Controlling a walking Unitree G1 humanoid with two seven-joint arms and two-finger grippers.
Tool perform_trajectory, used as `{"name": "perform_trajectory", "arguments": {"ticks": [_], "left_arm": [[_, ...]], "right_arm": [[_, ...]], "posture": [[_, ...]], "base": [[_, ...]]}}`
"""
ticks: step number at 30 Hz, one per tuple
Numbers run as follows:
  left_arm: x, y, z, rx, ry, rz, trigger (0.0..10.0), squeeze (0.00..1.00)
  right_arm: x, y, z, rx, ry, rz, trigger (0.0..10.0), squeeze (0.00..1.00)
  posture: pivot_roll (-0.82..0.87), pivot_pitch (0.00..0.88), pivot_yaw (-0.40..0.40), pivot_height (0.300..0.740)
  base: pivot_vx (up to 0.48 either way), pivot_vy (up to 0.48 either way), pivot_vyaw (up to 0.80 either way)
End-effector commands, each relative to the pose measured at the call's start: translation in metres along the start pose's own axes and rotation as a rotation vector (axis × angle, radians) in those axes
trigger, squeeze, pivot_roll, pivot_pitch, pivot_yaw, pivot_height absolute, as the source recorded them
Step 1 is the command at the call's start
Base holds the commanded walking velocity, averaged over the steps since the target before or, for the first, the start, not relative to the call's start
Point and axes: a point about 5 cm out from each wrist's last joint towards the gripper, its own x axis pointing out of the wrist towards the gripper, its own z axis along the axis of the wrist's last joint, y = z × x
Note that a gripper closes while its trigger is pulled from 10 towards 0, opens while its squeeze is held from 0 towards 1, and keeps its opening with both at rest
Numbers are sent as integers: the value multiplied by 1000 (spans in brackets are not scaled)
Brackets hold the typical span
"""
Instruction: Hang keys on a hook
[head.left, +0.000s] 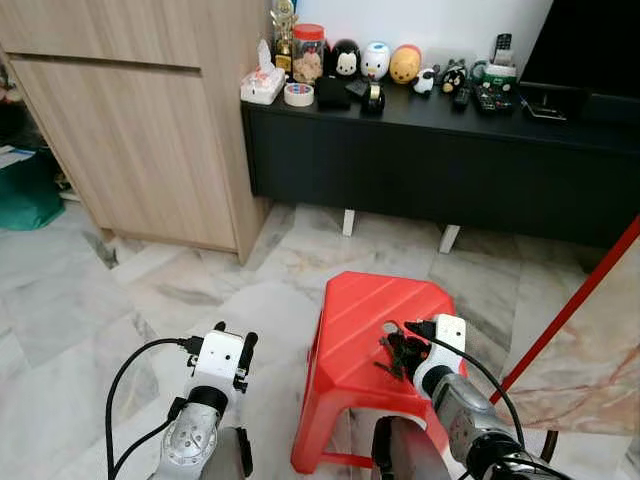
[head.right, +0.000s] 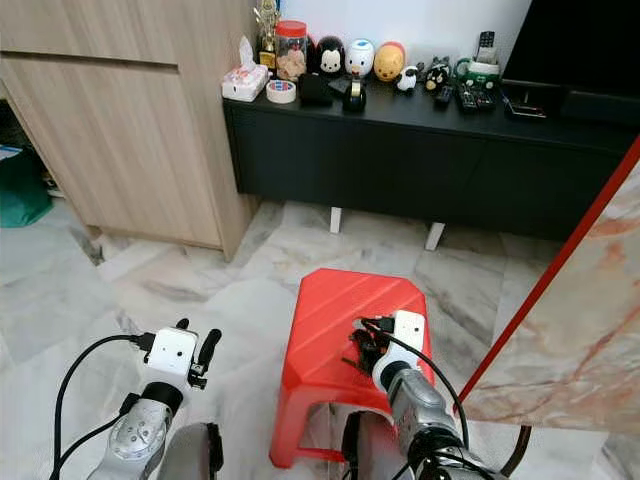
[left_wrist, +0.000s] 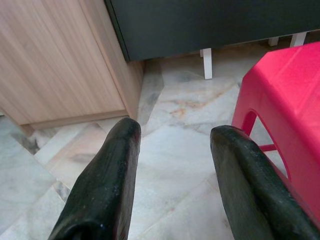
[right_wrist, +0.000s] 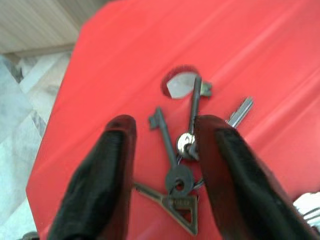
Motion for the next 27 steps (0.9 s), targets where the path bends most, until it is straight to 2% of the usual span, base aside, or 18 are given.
{"name": "perform_trajectory", "arguments": {"ticks": [1,7,10,15,16,17,18,24,27], "left_arm": [[-2,-3,-1,11,0,-5,10000,0],[-4,-5,-1,6,1,-4,10000,0],[-5,-6,-1,3,3,-2,10000,0],[-6,-7,-3,-1,8,0,10000,0],[-7,-8,-3,-2,9,1,10000,0],[-7,-8,-3,-2,9,2,10000,0],[-8,-7,-3,-3,10,4,10000,0],[-11,-9,-3,-6,12,8,10000,0],[-13,-9,-4,-9,13,10,10000,0]], "right_arm": [[2,2,-1,-20,32,-4,10000,1000],[2,4,0,-53,44,11,10000,1000],[4,9,6,-77,15,48,10000,1000],[6,14,11,-185,16,82,10000,1000],[6,15,12,-209,21,85,10000,933],[7,16,13,-215,23,87,10000,933],[7,15,13,-236,37,77,10000,0],[7,11,13,-331,96,41,10000,0],[8,11,15,-349,103,30,10000,0]], "posture": [[96,48,-90,568],[98,50,-97,568],[98,54,-99,568],[99,61,-105,568],[100,66,-108,568],[100,66,-108,568],[100,68,-110,568],[101,82,-116,568],[99,96,-120,568]], "base": [[0,0,0],[0,0,0],[0,0,0],[0,0,0],[0,0,0],[0,0,0],[0,0,0],[0,0,0],[0,0,0]]}}
